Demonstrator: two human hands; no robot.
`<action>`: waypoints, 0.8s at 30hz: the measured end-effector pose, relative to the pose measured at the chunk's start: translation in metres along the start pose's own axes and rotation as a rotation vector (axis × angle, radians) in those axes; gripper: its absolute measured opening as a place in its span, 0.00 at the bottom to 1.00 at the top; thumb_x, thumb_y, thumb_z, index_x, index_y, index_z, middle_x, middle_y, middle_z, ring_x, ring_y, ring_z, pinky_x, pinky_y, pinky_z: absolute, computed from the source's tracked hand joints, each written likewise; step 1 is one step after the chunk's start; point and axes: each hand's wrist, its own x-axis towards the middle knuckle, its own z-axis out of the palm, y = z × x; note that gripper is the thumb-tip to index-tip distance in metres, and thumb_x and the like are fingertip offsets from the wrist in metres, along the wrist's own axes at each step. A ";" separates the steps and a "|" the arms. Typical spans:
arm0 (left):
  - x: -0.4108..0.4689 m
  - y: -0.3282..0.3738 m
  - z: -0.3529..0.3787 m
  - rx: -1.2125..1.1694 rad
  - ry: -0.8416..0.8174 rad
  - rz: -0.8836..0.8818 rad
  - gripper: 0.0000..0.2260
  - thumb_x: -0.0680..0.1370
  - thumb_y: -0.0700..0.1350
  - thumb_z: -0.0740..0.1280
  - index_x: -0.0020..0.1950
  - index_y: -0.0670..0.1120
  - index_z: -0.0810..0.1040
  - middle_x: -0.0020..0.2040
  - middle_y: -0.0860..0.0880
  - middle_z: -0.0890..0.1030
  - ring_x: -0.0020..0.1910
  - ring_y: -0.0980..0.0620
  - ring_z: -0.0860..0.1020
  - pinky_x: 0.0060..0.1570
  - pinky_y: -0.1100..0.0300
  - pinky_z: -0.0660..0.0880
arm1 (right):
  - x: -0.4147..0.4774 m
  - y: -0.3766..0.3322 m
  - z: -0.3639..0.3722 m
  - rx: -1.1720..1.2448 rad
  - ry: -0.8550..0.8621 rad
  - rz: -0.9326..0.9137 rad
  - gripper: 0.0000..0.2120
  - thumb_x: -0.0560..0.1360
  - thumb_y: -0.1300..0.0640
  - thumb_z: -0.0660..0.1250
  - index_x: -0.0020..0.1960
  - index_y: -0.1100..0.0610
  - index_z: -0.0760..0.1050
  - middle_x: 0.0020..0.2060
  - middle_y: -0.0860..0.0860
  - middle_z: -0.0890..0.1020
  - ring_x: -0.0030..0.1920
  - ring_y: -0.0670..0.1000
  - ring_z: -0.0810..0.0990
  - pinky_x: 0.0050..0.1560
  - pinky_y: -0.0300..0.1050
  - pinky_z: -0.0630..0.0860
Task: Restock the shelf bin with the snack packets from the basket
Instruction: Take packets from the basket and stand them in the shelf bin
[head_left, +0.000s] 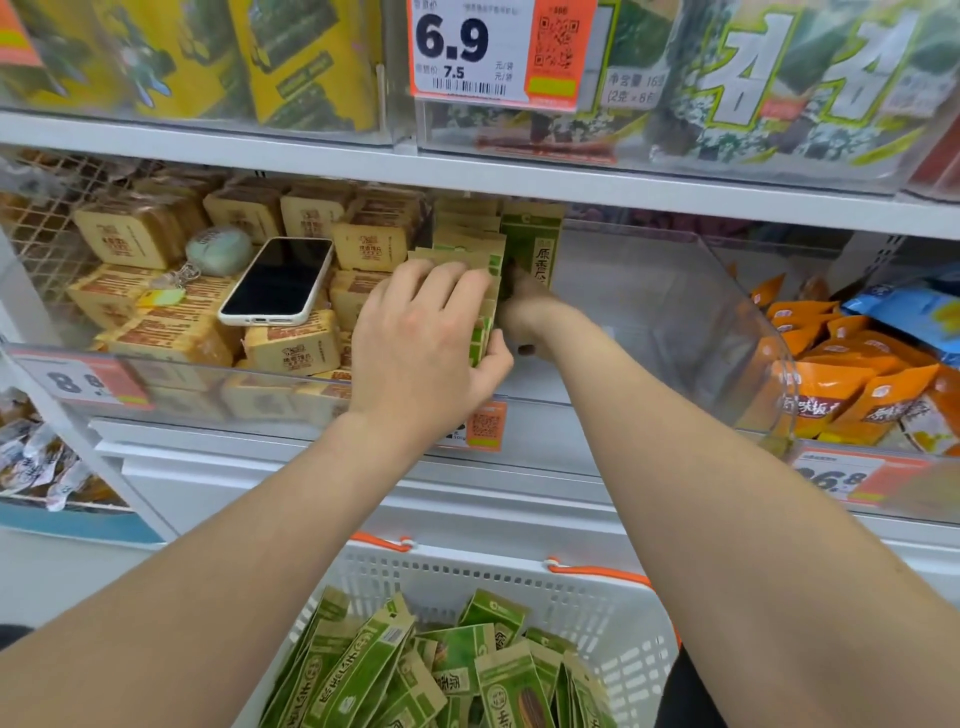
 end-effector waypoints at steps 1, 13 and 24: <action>0.000 0.000 0.000 -0.004 -0.002 0.001 0.19 0.76 0.54 0.66 0.63 0.47 0.81 0.62 0.48 0.83 0.63 0.43 0.77 0.57 0.48 0.76 | -0.002 0.000 -0.002 -0.029 -0.025 -0.008 0.27 0.80 0.56 0.66 0.77 0.52 0.65 0.63 0.54 0.77 0.57 0.55 0.77 0.48 0.44 0.75; -0.007 0.017 -0.016 0.128 0.002 -0.011 0.22 0.76 0.59 0.69 0.65 0.48 0.76 0.63 0.46 0.78 0.64 0.39 0.74 0.70 0.39 0.65 | -0.082 0.000 -0.036 -0.349 0.114 -0.145 0.13 0.79 0.63 0.58 0.61 0.62 0.75 0.60 0.63 0.79 0.61 0.65 0.78 0.51 0.45 0.73; -0.067 0.013 -0.022 0.089 -0.062 0.548 0.07 0.74 0.46 0.66 0.43 0.42 0.76 0.42 0.42 0.77 0.43 0.40 0.73 0.40 0.47 0.66 | -0.192 0.009 -0.026 -0.862 0.322 -0.586 0.04 0.79 0.54 0.60 0.51 0.53 0.67 0.46 0.54 0.81 0.44 0.64 0.81 0.36 0.51 0.63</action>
